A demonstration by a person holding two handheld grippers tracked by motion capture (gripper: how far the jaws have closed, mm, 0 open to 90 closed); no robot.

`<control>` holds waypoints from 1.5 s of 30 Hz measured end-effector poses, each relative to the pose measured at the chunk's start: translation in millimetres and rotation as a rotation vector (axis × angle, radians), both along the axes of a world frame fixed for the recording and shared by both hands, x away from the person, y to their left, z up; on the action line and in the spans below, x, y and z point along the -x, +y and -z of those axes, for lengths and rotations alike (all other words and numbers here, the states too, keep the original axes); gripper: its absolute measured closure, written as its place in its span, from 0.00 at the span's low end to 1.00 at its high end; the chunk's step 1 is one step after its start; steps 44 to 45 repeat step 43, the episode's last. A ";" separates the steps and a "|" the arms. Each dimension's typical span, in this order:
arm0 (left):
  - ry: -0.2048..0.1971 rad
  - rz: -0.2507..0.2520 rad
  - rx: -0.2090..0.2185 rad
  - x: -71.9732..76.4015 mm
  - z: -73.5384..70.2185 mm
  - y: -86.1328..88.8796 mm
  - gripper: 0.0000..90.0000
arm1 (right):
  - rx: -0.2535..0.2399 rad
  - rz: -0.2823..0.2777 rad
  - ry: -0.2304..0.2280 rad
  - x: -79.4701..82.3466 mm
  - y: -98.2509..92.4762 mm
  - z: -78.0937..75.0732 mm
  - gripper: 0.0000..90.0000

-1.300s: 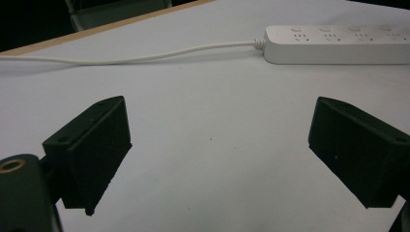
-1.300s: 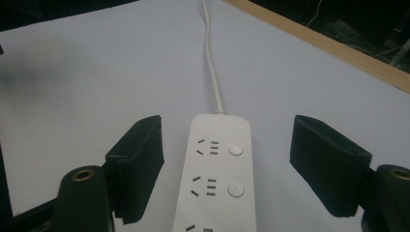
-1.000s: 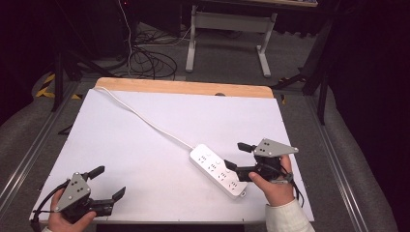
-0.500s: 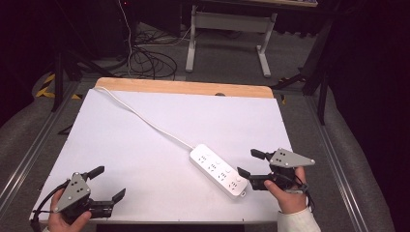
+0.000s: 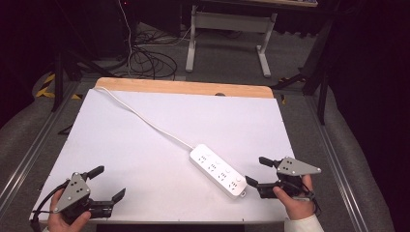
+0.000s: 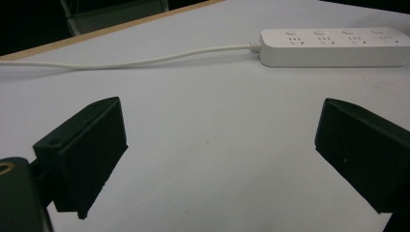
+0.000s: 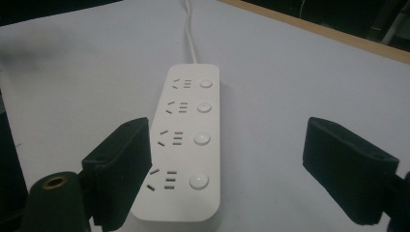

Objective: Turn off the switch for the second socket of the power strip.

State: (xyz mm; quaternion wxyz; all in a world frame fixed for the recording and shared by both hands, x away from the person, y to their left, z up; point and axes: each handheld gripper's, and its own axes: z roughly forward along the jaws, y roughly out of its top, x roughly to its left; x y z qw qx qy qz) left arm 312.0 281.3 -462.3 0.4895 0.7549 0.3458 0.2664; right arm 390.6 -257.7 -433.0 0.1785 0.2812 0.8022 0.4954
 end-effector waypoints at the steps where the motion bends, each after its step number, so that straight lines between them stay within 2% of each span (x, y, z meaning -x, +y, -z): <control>1: 0.000 0.000 0.000 0.0 0.0 0.0 0.05 | 0.002 -0.001 0.001 0.5 -0.7 1.2 0.19; 9: 0.002 -0.003 0.009 0.6 0.0 -0.2 0.06 | 0.022 -0.011 0.034 0.6 -2.0 15.7 0.18; 14: 0.001 -0.003 0.009 0.7 0.0 -0.3 0.05 | 0.033 -0.035 0.042 1.6 -3.5 25.5 0.14; 21: 0.001 -0.003 0.007 0.4 0.1 -0.2 0.05 | 0.035 -0.028 0.065 1.5 -6.1 38.2 0.14; 28: 0.000 -0.005 0.005 -0.2 0.2 0.8 0.05 | 0.008 -0.010 0.090 3.7 -7.0 47.7 0.13; 32: -0.003 -0.005 -0.002 -0.2 0.4 0.9 0.06 | 0.009 0.005 0.076 6.1 -7.1 52.3 0.13; 37: -0.010 0.001 -0.002 0.2 0.9 1.3 0.06 | -0.004 0.013 0.047 6.2 -8.4 50.3 0.13; 45: -0.008 -0.004 0.004 0.4 1.4 0.9 0.06 | -0.014 0.024 0.050 5.6 -10.0 49.7 0.13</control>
